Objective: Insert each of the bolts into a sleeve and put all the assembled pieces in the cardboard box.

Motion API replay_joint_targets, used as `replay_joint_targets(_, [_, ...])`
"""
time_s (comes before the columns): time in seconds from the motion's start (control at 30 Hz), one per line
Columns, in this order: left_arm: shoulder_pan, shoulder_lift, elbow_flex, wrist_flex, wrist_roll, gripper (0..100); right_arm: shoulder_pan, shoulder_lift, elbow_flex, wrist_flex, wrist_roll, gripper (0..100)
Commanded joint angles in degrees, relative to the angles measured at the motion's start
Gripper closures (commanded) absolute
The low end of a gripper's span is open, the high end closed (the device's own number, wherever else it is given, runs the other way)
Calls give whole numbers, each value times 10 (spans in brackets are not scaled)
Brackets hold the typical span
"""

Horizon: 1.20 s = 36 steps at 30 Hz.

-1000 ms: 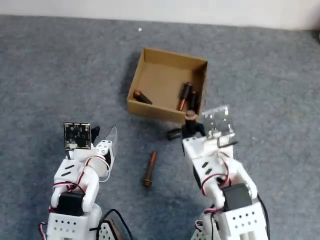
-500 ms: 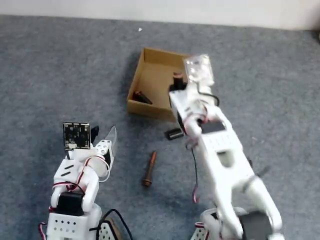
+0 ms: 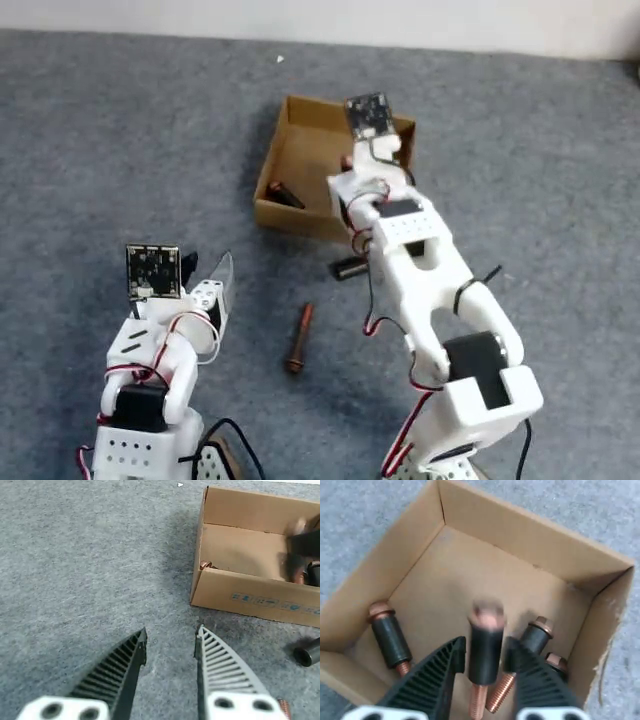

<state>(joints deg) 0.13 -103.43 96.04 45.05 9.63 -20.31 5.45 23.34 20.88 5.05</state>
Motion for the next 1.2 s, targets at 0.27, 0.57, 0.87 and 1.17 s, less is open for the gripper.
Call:
replay_joint_targets(0.27, [-36, -1, 12, -4, -6, 822, 2, -56, -153, 334, 135, 842])
replay_joint_targets(0.57, [-36, -1, 12, -4, -6, 822, -38, -166, -145, 533, 307, 842])
replay_joint_targets(0.87, [-36, -1, 12, -3, -6, 822, -87, -117, -54, 537, 429, 842])
replay_joint_targets(1.17, [-36, -1, 12, -3, -6, 822, -76, 51, -152, 539, 498, 840])
